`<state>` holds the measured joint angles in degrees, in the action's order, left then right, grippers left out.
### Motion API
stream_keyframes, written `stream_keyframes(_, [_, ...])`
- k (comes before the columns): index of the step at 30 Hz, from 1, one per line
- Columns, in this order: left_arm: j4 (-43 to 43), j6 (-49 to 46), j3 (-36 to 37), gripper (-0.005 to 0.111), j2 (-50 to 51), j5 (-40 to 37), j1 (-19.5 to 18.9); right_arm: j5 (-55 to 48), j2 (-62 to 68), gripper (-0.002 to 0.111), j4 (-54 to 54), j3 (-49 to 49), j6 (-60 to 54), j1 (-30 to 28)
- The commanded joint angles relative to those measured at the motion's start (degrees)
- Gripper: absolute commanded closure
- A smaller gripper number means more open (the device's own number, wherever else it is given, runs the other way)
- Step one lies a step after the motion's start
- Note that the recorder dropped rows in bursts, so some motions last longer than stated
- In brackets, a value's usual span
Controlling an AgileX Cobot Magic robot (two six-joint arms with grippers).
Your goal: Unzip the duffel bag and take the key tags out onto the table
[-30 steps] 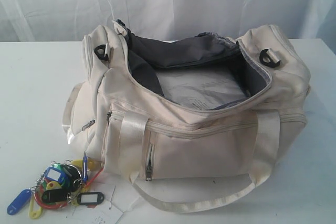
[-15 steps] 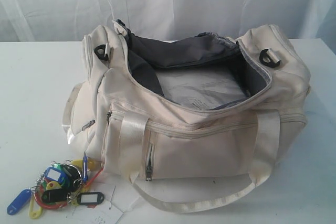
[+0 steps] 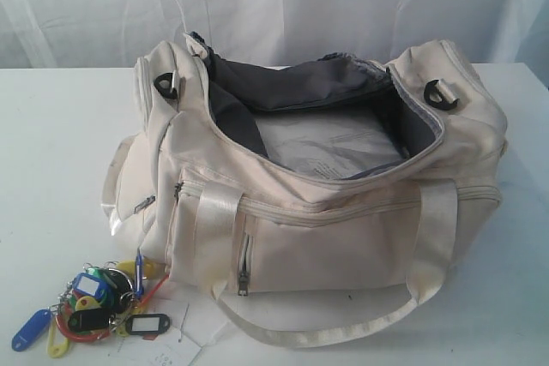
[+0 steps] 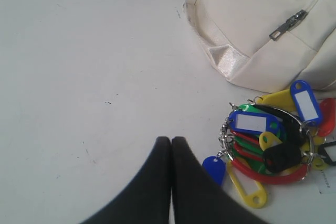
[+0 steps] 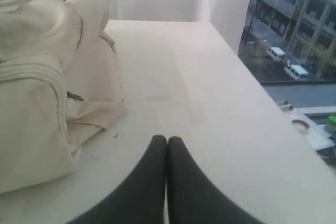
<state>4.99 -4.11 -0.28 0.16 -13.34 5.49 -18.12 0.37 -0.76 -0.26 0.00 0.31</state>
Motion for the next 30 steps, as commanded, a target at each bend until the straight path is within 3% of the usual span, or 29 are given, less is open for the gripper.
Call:
stream_keyframes(1, [0.47,-0.22,0.28,0.107,-0.16,0.11,0.33,0.09,-0.37,0.108,0.22,0.26,6.93,-0.31])
stream_keyframes(22, [0.47,-0.22,0.28,0.107,-0.16,0.11,0.33,0.19,-0.37,0.108,0.27,0.26,6.28,-0.31])
stream_keyframes(30, [0.47,-0.22,0.28,0.107,-0.16,0.11,-0.22,0.19,-0.37,0.108,0.27,0.26,6.28,3.69])
